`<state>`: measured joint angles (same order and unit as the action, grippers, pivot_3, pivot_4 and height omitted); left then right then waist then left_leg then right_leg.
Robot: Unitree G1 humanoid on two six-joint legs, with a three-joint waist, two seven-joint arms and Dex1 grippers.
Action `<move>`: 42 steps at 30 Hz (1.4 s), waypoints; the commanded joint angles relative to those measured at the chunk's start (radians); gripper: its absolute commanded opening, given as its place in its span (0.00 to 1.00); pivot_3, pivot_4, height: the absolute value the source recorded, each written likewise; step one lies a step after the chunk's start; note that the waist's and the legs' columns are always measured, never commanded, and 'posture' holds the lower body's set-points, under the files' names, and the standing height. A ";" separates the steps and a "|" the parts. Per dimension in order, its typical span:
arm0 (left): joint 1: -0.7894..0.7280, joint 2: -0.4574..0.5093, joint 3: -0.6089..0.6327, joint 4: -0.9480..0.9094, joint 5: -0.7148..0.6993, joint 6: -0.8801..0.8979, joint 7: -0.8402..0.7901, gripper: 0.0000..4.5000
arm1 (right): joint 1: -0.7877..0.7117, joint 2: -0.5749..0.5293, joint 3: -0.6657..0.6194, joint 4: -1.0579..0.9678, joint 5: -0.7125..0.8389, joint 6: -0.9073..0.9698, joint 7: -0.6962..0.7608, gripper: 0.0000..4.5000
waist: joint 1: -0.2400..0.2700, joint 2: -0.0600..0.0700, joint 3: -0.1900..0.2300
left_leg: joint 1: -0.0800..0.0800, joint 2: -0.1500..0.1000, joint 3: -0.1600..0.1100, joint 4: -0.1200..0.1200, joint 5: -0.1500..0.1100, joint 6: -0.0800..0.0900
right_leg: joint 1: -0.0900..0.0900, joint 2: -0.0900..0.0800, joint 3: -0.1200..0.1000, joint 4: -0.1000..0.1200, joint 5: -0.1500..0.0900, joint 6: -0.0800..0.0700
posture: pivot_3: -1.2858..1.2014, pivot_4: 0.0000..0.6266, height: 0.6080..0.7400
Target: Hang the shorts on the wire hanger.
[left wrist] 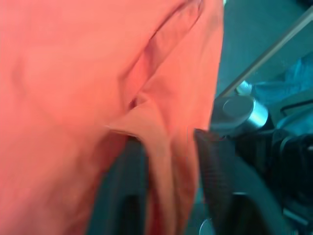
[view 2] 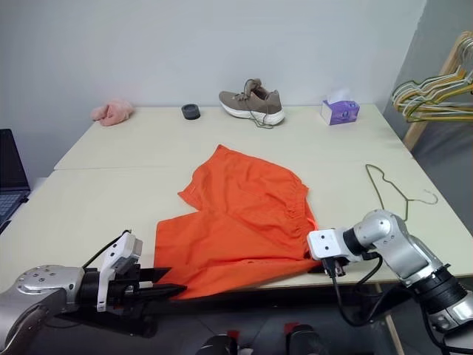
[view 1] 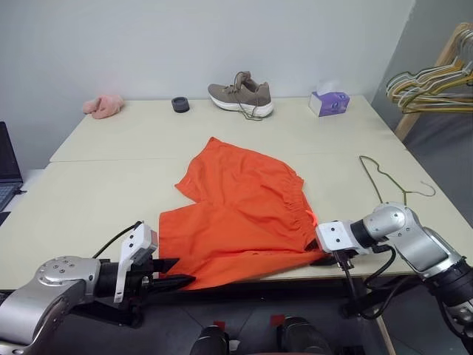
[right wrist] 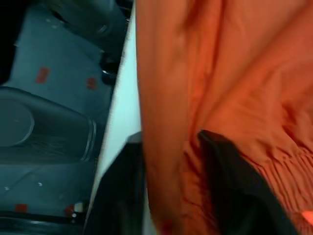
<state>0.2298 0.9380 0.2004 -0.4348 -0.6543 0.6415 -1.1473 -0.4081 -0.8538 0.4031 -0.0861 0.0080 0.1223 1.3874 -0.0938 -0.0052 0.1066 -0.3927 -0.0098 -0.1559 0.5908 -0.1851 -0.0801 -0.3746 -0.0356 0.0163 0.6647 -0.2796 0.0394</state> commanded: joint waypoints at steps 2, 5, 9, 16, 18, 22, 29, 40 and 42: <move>0.020 0.043 0.012 -0.061 0.011 -0.012 -0.022 0.74 | -0.019 -0.003 -0.082 -0.055 0.107 0.047 0.028 0.76 | 0.001 0.000 0.000 | 0.001 0.000 0.000 0.000 0.000 0.000 | 0.000 0.000 0.000 0.000 0.000 0.000 | 0.48 0.06 1.00; 0.013 0.049 -0.025 -0.062 0.070 -0.067 -0.018 0.96 | -0.005 0.029 -0.154 -0.073 0.213 0.136 -0.006 0.93 | 0.003 0.000 0.000 | 0.001 0.001 0.000 0.000 0.000 0.000 | 0.000 0.001 0.000 0.000 0.000 0.000 | 0.48 0.06 1.00; -0.111 -0.027 -0.025 -0.092 -0.042 -0.003 0.042 0.99 | 0.026 0.090 -0.314 -0.082 0.349 0.326 -0.150 0.93 | 0.010 -0.001 0.000 | 0.001 0.001 0.001 0.001 0.000 0.000 | 0.000 0.001 0.000 0.000 0.000 0.000 | 0.48 0.06 1.00; -0.289 -0.112 -0.090 -0.134 -0.042 -0.014 0.131 0.99 | 0.052 0.241 -0.539 -0.034 0.388 0.417 -0.509 0.93 | 0.007 -0.001 0.000 | 0.000 0.000 0.002 0.001 0.000 0.000 | 0.001 0.001 0.001 0.000 0.001 0.001 | 0.46 0.07 1.00; -0.345 -0.162 -0.103 -0.108 -0.018 -0.036 0.183 0.99 | 0.032 0.281 -0.585 0.006 0.361 0.404 -0.623 0.93 | 0.003 0.000 0.000 | 0.000 0.001 0.002 0.001 0.000 0.000 | 0.001 0.002 0.001 0.000 0.001 0.001 | 0.46 0.07 1.00; -0.441 -0.250 -0.141 -0.003 0.025 -0.058 0.240 0.99 | -0.028 0.300 -0.658 0.175 0.214 0.333 -0.916 0.93 | -0.001 0.000 -0.001 | 0.001 0.001 0.004 0.002 0.000 0.000 | 0.001 0.003 0.004 0.001 0.004 0.002 | 0.45 0.07 1.00; -0.532 -0.250 -0.178 0.046 -0.022 0.001 0.174 0.99 | -0.084 0.271 -0.692 0.373 0.181 0.403 -1.042 0.93 | -0.024 0.000 -0.001 | 0.001 0.001 0.007 0.002 0.000 0.001 | 0.000 0.005 0.009 0.000 0.007 0.008 | 0.45 0.07 1.00; -0.575 -0.218 -0.189 0.083 0.022 -0.024 0.125 0.99 | -0.243 0.242 -0.638 0.777 0.141 0.393 -1.027 0.93 | -0.089 0.000 -0.001 | 0.010 0.002 0.027 0.004 -0.001 0.003 | 0.002 0.007 0.029 0.000 0.008 0.010 | 0.45 0.06 1.00; -0.581 -0.219 -0.189 0.085 0.026 -0.024 0.125 0.99 | -0.280 0.246 -0.617 0.867 0.129 0.380 -1.003 0.93 | -0.102 0.000 -0.001 | 0.011 0.003 0.027 0.004 -0.001 0.003 | 0.002 0.008 0.029 0.000 0.008 0.010 | 0.45 0.06 1.00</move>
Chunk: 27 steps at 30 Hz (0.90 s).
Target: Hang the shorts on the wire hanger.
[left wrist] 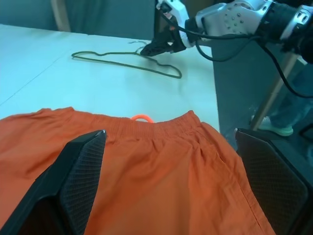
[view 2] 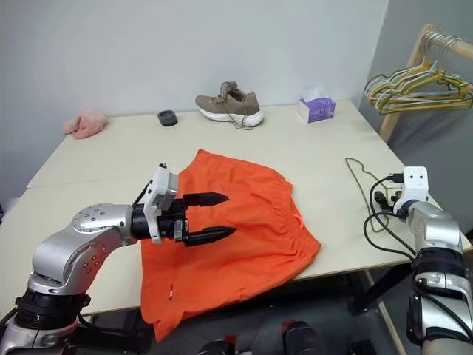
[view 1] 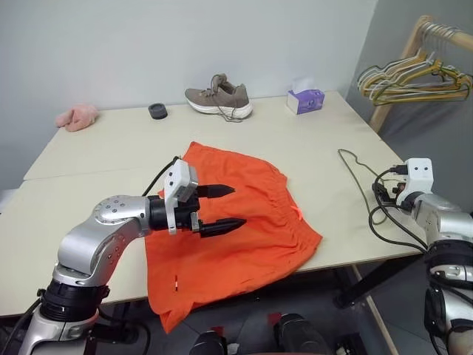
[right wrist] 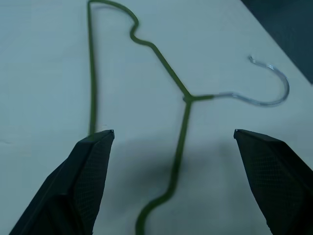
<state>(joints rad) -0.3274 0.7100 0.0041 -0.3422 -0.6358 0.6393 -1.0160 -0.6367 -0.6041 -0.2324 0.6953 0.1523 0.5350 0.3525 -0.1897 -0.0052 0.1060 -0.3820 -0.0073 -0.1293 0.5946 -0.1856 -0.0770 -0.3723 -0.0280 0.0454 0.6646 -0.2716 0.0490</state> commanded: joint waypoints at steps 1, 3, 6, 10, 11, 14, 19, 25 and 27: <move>-0.026 0.009 0.007 -0.005 0.009 -0.021 -0.007 0.99 | -0.072 -0.003 0.030 0.133 -0.022 -0.033 0.048 0.93 | -0.010 0.000 0.000 | 0.000 0.000 0.000 0.000 0.000 0.000 | 0.000 0.001 0.000 0.000 0.000 0.000 | 0.45 0.06 1.00; -0.030 0.007 0.007 -0.004 0.011 -0.021 -0.006 1.00 | -0.104 -0.006 0.049 0.208 -0.037 -0.041 0.070 0.89 | -0.018 -0.001 -0.001 | 0.000 0.001 0.000 0.000 0.000 0.000 | 0.000 0.001 0.001 0.000 0.000 0.000 | 0.45 0.05 1.00; -0.033 0.006 0.008 0.000 0.013 -0.022 -0.008 1.00 | -0.136 -0.009 0.082 0.291 -0.063 -0.047 0.099 0.71 | -0.025 -0.003 -0.002 | 0.001 0.001 0.000 0.000 0.000 0.000 | 0.000 0.002 0.001 0.000 0.000 0.000 | 0.45 0.05 1.00; -0.034 0.003 0.010 0.009 0.022 -0.033 -0.006 1.00 | -0.159 -0.007 0.105 0.426 -0.100 -0.033 0.078 0.43 | -0.030 -0.009 -0.006 | 0.002 0.002 -0.001 0.000 0.000 0.000 | 0.001 0.002 0.001 0.000 0.000 0.000 | 0.45 0.05 1.00; -0.034 0.002 0.010 0.009 0.023 -0.036 -0.005 1.00 | -0.161 -0.006 0.108 0.445 -0.106 -0.038 0.070 0.34 | -0.030 -0.012 -0.008 | 0.002 0.002 -0.001 0.000 0.000 0.000 | 0.002 0.003 0.000 0.000 0.000 0.000 | 0.45 0.05 1.00; -0.027 -0.001 0.013 0.008 0.026 -0.041 0.002 1.00 | -0.161 0.006 0.116 0.463 -0.113 -0.069 0.050 0.11 | -0.026 -0.021 -0.014 | 0.002 0.002 -0.003 0.000 0.000 0.000 | 0.003 0.003 0.000 0.000 0.000 0.000 | 0.45 0.05 1.00; -0.017 -0.001 0.024 0.027 0.040 -0.055 0.019 1.00 | -0.191 0.019 0.107 0.445 -0.109 -0.141 0.034 0.01 | -0.022 -0.026 -0.018 | 0.002 0.002 -0.003 0.001 0.000 0.000 | 0.005 0.003 0.000 -0.001 0.000 0.000 | 0.45 0.05 1.00; -0.048 -0.020 0.054 0.143 0.121 -0.113 0.113 1.00 | -0.202 0.009 0.180 0.247 -0.148 -0.311 0.156 0.01 | -0.032 -0.019 -0.014 | 0.002 0.002 -0.003 0.002 0.000 0.000 | 0.004 0.004 0.001 0.000 0.000 0.000 | 0.45 0.06 1.00; -0.067 -0.027 0.064 0.203 0.159 -0.139 0.154 1.00 | -0.193 0.001 0.195 0.158 -0.160 -0.372 0.167 0.01 | -0.038 -0.013 -0.010 | 0.002 0.002 -0.002 0.002 0.000 0.000 | 0.002 0.004 0.002 0.001 0.000 0.000 | 0.45 0.06 1.00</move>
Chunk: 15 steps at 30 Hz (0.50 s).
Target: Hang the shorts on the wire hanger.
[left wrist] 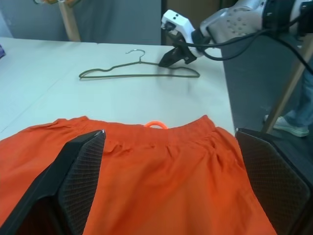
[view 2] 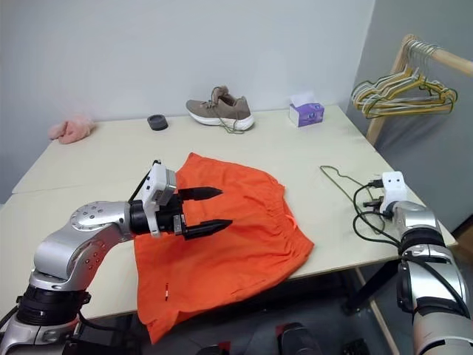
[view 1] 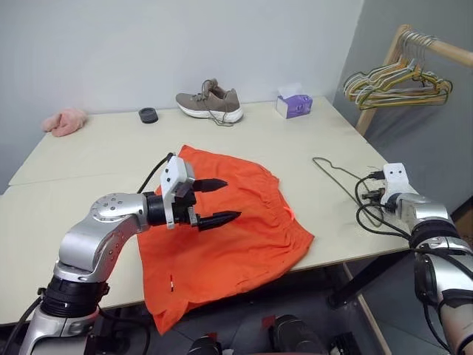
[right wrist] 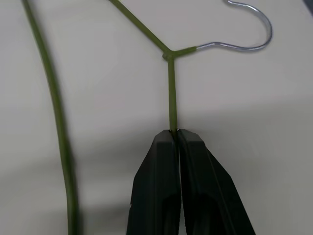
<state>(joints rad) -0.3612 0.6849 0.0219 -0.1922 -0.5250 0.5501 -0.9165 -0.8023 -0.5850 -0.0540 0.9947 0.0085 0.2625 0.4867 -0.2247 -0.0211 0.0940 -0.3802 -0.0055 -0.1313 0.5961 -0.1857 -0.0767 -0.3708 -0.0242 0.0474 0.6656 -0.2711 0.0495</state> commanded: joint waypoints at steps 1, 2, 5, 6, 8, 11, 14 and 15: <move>-0.048 -0.005 0.054 0.090 0.068 -0.060 0.079 1.00 | -0.015 -0.027 0.027 -0.192 -0.039 -0.160 0.012 0.01 | -0.003 0.005 0.003 | 0.000 0.000 0.000 0.000 0.000 0.000 | -0.001 0.000 0.001 0.001 0.000 0.000 | 0.45 0.06 1.00; -0.060 -0.008 0.063 0.120 0.078 -0.066 0.096 1.00 | -0.002 -0.037 0.042 -0.239 -0.068 -0.233 -0.013 0.01 | -0.001 0.005 0.003 | 0.000 0.000 0.000 -0.002 0.000 0.000 | -0.002 0.000 0.000 0.000 0.003 0.005 | 0.45 0.06 1.00; -0.081 -0.002 0.079 0.180 0.099 -0.097 0.105 1.00 | 0.046 -0.032 0.056 -0.384 -0.074 -0.319 0.007 0.01 | 0.005 0.006 0.004 | -0.002 0.000 0.000 -0.004 0.000 0.000 | -0.003 0.000 0.000 -0.001 0.003 0.005 | 0.45 0.06 1.00; -0.090 -0.001 0.086 0.196 0.097 -0.097 0.105 1.00 | 0.069 -0.027 0.068 -0.443 -0.068 -0.336 0.034 0.01 | 0.006 0.006 0.004 | -0.003 0.000 -0.001 -0.004 0.000 0.000 | -0.003 0.000 -0.001 -0.001 0.002 0.004 | 0.45 0.06 1.00; -0.106 0.000 0.098 0.219 0.090 -0.091 0.101 1.00 | 0.105 -0.022 0.092 -0.535 -0.070 -0.366 0.070 0.01 | 0.010 0.006 0.004 | -0.004 0.000 -0.001 -0.004 0.000 0.000 | -0.003 0.000 -0.001 -0.002 0.002 0.004 | 0.45 0.06 1.00; -0.126 0.006 0.114 0.242 0.059 -0.058 0.072 1.00 | 0.149 -0.021 0.147 -0.669 -0.082 -0.430 0.132 0.01 | 0.015 0.006 0.004 | -0.004 0.000 0.000 -0.004 0.000 0.000 | -0.003 0.000 0.000 -0.003 0.002 0.004 | 0.45 0.06 1.00; -0.120 0.040 0.120 0.228 -0.022 0.038 -0.030 1.00 | 0.167 -0.025 0.238 -0.778 -0.123 -0.576 0.210 0.01 | 0.014 0.008 0.005 | -0.003 0.000 0.000 -0.003 0.000 0.000 | -0.003 0.000 -0.001 -0.002 0.002 0.005 | 0.45 0.06 1.00; -0.113 0.052 0.115 0.218 -0.038 0.060 -0.059 1.00 | 0.166 -0.025 0.251 -0.790 -0.131 -0.605 0.220 0.01 | 0.011 0.008 0.005 | -0.003 0.000 0.000 -0.004 0.000 0.000 | -0.003 0.000 -0.001 -0.001 0.002 0.004 | 0.45 0.06 1.00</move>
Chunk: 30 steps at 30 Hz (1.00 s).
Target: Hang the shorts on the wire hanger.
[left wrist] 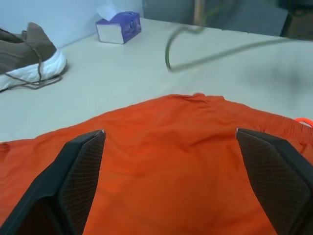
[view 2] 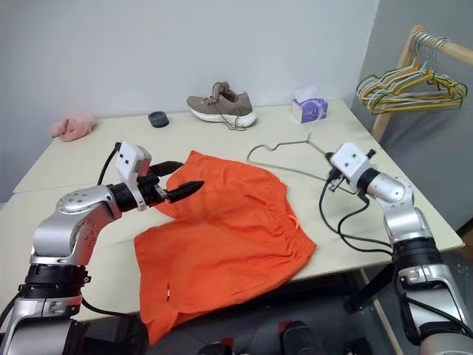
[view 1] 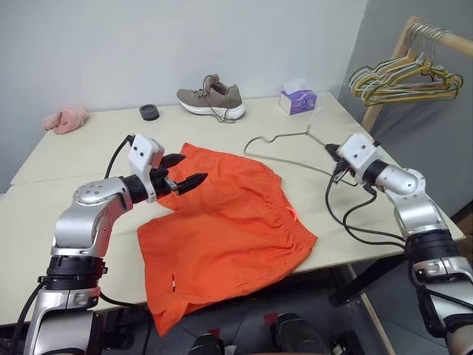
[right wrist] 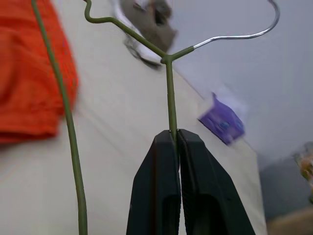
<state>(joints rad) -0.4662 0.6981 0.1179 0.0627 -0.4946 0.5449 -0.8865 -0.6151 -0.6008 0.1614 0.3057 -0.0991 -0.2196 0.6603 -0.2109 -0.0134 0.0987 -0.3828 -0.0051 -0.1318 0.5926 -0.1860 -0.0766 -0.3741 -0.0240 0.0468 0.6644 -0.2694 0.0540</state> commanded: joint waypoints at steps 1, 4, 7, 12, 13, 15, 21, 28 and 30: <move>-0.001 0.051 0.011 -0.044 -0.069 0.075 -0.107 1.00 | -0.025 -0.007 0.048 -0.109 -0.024 -0.143 0.060 0.01 | -0.004 0.000 0.000 | 0.000 0.000 0.000 0.000 0.000 0.000 | 0.000 0.000 0.000 0.000 0.000 0.000 | 0.45 0.06 1.00; 0.022 0.082 -0.027 -0.053 -0.040 0.096 -0.137 1.00 | -0.053 0.000 0.073 -0.118 -0.043 -0.212 0.072 0.01 | -0.004 0.000 0.000 | 0.000 0.000 -0.001 0.000 0.000 0.000 | 0.001 0.000 -0.001 0.000 0.000 0.000 | 0.45 0.07 1.00; 0.039 0.088 -0.041 -0.067 -0.038 0.109 -0.150 1.00 | -0.068 0.006 0.083 -0.113 -0.053 -0.253 0.075 0.01 | -0.001 0.000 0.000 | 0.001 0.000 -0.001 0.000 0.000 0.000 | 0.001 0.000 -0.001 0.000 0.000 0.000 | 0.45 0.07 1.00; 0.092 0.094 -0.068 -0.144 -0.075 0.168 -0.203 1.00 | -0.094 0.024 0.095 -0.114 -0.052 -0.277 0.092 0.01 | 0.009 0.000 0.000 | 0.000 0.000 -0.002 0.000 0.000 0.000 | 0.001 0.000 -0.001 0.000 0.000 0.000 | 0.45 0.07 1.00; 0.098 0.092 -0.070 -0.152 -0.075 0.170 -0.205 1.00 | -0.097 0.028 0.094 -0.116 -0.051 -0.280 0.094 0.01 | 0.010 0.001 0.000 | 0.000 0.000 -0.001 0.000 0.000 0.000 | 0.000 0.000 -0.001 0.000 0.000 0.000 | 0.45 0.07 1.00; 0.093 0.079 -0.062 -0.147 -0.078 0.178 -0.192 1.00 | -0.099 0.033 0.094 -0.121 -0.048 -0.284 0.097 0.01 | 0.014 0.001 0.000 | 0.000 0.000 -0.002 0.000 0.000 0.000 | 0.000 0.000 -0.001 0.001 0.000 0.000 | 0.45 0.07 1.00; 0.075 0.062 -0.056 -0.112 -0.069 0.189 -0.172 0.69 | -0.091 0.049 0.087 -0.140 -0.027 -0.287 0.104 0.00 | 0.017 0.000 0.000 | 0.001 0.000 -0.002 0.000 0.000 0.000 | 0.001 0.000 -0.001 0.001 -0.003 -0.005 | 0.45 0.07 1.00; 0.078 0.053 -0.059 -0.122 -0.069 0.181 -0.166 0.21 | -0.069 0.064 0.086 -0.173 0.003 -0.268 0.120 0.00 | 0.017 0.001 0.000 | 0.001 0.000 -0.002 0.000 0.000 0.000 | 0.001 0.000 -0.001 0.001 -0.002 -0.004 | 0.45 0.07 1.00; 0.084 0.054 -0.058 -0.128 -0.069 0.175 -0.170 0.08 | -0.066 0.068 0.087 -0.178 0.010 -0.255 0.129 0.00 | 0.016 0.001 0.000 | 0.001 0.000 -0.002 0.000 0.000 0.000 | 0.001 0.000 -0.002 0.001 -0.002 -0.004 | 0.45 0.07 1.00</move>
<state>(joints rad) -0.3678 0.7499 0.0362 -0.0410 -0.5511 0.7342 -1.0590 -0.6780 -0.5387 0.2593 0.1714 -0.1210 -0.4775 0.7829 -0.1945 -0.0129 0.0992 -0.3820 -0.0050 -0.1336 0.5925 -0.1860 -0.0766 -0.3735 -0.0241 0.0454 0.6656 -0.2716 0.0497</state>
